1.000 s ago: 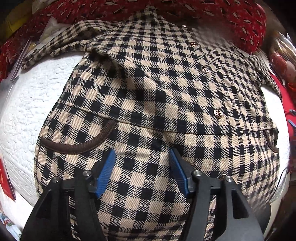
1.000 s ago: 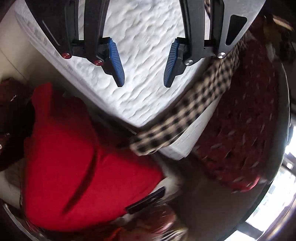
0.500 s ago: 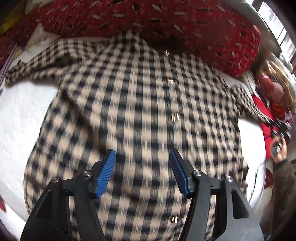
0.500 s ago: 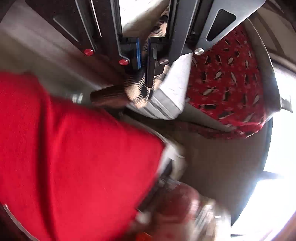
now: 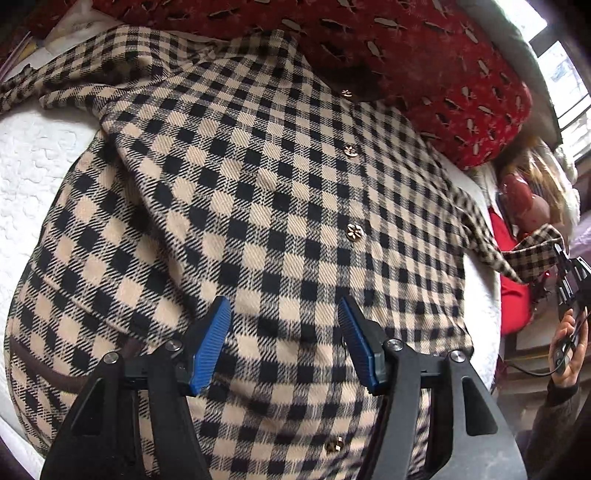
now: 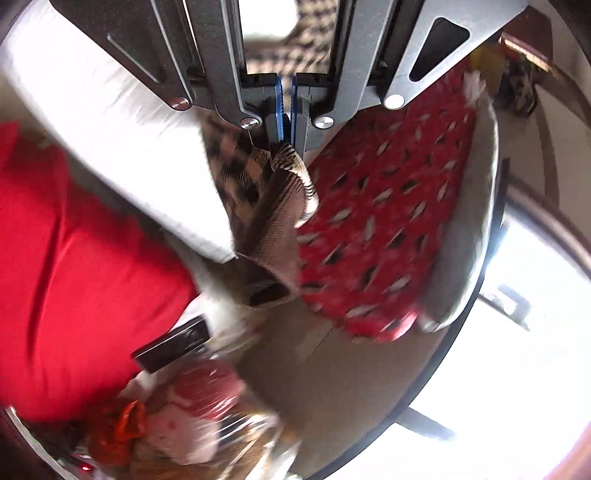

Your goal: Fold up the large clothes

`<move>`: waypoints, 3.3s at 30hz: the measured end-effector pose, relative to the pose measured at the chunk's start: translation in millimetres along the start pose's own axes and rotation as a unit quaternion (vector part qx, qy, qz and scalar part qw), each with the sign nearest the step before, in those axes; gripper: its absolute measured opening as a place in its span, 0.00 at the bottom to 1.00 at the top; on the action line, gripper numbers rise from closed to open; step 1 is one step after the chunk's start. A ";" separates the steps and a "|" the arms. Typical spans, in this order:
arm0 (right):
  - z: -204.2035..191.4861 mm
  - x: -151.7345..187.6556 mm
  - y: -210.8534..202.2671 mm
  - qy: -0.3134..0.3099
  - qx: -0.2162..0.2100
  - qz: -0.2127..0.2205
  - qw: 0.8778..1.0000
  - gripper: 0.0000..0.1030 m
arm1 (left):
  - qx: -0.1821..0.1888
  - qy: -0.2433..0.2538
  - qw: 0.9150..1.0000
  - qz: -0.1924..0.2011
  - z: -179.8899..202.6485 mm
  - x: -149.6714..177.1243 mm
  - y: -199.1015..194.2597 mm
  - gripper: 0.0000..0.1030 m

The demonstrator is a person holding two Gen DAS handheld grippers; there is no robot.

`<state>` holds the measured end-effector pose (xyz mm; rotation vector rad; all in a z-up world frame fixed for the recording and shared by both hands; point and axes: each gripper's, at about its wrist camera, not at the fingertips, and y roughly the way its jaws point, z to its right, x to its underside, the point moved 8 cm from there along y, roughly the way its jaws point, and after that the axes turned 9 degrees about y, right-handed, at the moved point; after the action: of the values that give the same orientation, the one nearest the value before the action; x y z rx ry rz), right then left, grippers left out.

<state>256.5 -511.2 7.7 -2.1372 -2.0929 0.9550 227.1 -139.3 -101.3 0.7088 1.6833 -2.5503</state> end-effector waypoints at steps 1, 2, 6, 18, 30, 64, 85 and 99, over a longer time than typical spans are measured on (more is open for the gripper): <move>-7.6 11.8 -3.9 0.000 -0.001 -0.002 1.000 0.02 | 0.003 0.002 1.000 0.002 -1.3 1.0 -3.9 0.57; -16.1 25.4 -7.5 0.004 -0.010 -0.009 1.000 0.02 | 0.005 0.004 1.000 0.005 -4.3 3.2 -10.0 0.57; -53.7 86.2 -10.1 -0.021 -0.032 -0.056 0.998 0.03 | 0.008 -0.002 1.000 0.008 -12.0 7.7 -19.8 0.57; -143.2 328.1 43.5 -0.193 -0.058 -0.259 0.944 0.03 | 0.006 -0.059 0.997 0.044 -84.2 28.0 -78.0 0.58; -71.9 480.0 21.4 -0.295 0.003 -0.403 0.866 0.17 | 0.023 -0.053 0.998 0.022 -76.1 41.1 -72.2 0.58; -38.2 304.2 99.8 -0.062 0.089 -0.316 0.943 0.00 | 0.052 -0.053 0.995 0.061 -31.5 -20.7 -73.6 0.03; -10.9 317.8 73.2 -0.004 0.039 -0.336 0.941 0.50 | 0.103 0.118 0.987 -0.021 8.6 116.6 -81.8 0.03; 21.5 302.2 21.6 -0.039 0.034 -0.327 0.944 0.21 | 0.164 0.007 0.986 0.022 -37.6 108.8 -115.7 0.19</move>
<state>245.0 -247.9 -143.5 -1.2220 -2.4890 0.9942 114.6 -31.4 -52.9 0.7653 1.2453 -2.8278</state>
